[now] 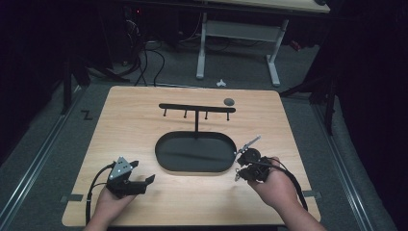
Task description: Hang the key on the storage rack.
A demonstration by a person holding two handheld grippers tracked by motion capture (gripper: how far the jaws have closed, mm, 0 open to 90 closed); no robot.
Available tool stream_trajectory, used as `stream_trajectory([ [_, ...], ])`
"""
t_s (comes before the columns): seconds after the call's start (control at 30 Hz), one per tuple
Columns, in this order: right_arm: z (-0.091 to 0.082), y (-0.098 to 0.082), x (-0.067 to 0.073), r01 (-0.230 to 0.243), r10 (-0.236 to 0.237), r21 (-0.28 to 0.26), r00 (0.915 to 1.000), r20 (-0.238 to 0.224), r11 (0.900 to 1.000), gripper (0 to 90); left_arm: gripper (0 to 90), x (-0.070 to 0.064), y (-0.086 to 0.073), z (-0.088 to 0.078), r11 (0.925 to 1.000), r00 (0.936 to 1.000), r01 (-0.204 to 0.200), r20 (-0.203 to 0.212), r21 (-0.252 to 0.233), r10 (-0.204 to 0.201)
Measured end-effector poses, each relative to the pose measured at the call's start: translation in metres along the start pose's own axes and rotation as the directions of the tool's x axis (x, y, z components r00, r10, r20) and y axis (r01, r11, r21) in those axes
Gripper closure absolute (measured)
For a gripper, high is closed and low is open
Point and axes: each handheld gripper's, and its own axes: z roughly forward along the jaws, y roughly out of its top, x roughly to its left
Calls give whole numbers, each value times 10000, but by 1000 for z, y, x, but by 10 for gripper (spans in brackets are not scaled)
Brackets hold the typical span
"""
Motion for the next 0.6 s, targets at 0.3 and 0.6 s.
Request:
stream_trajectory([
  [0.3,-23,24,-7,-46,40,493,9999,127,9988,882,151,1,0,0,10000,10000,5,6,22,-5],
  [0.6,-36,39,-15,-390,368,905,9990,263,9951,882,151,1,-1,-1,10000,10000,46,-9,14,-46],
])
